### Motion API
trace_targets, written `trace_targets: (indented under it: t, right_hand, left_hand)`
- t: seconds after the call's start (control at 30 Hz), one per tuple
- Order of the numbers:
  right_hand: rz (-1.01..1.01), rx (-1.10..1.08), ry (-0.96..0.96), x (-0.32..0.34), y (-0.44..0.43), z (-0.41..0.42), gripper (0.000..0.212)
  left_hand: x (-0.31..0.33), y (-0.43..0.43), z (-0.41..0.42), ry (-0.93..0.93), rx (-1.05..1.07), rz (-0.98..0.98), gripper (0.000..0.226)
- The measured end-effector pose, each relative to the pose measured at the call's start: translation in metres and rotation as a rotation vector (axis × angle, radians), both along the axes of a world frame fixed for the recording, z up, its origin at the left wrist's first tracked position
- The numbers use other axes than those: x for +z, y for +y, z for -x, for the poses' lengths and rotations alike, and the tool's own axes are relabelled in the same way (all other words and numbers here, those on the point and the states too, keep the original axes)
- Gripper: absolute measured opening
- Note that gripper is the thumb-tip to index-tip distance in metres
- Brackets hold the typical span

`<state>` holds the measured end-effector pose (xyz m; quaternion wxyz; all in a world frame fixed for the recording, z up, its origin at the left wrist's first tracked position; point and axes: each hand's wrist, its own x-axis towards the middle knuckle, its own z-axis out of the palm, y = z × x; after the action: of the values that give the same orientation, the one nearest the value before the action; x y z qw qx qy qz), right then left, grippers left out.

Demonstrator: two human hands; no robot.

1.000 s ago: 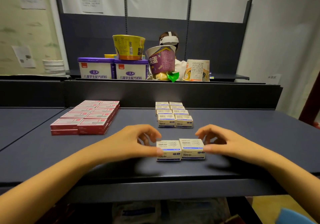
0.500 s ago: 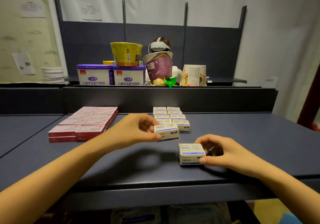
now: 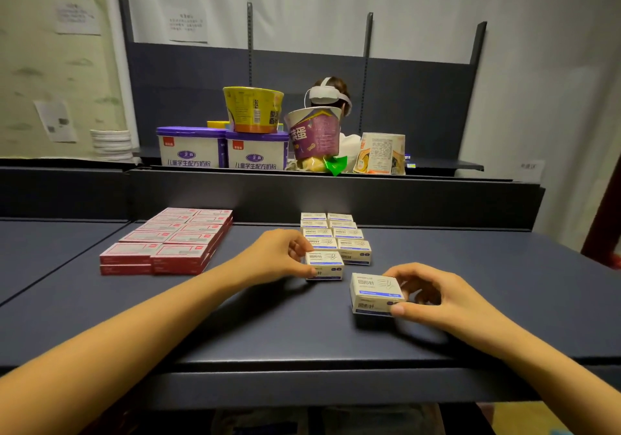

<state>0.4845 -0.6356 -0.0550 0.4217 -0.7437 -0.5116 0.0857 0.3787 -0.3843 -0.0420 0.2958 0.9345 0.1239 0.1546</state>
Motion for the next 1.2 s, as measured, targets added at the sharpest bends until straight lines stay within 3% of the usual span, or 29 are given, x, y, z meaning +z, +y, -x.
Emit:
trace_targets:
  t: [0.27,0.6,0.73,0.93,1.2]
  right_hand:
    - [-0.049,-0.046,0.005,0.009,0.019,-0.024,0.031]
    - [0.061,-0.073,-0.059,0.003,0.039,-0.038,0.032]
    - [0.109,-0.131,-0.106,0.003,0.050,-0.042,0.035]
    - [0.088,-0.162,-0.019,0.002,0.055,-0.042,0.040]
    - [0.120,-0.183,-0.102,-0.002,0.058,-0.046,0.044]
  left_hand:
    - [-0.008,-0.001,-0.002,-0.032,0.041,0.019,0.037]
    - [-0.009,-0.002,-0.003,-0.043,0.035,0.026,0.034]
    - [-0.010,0.000,-0.003,-0.050,0.023,0.041,0.035]
    - [-0.012,0.000,-0.001,-0.085,0.002,0.066,0.034]
    - [-0.013,-0.006,0.004,-0.081,-0.002,0.048,0.037]
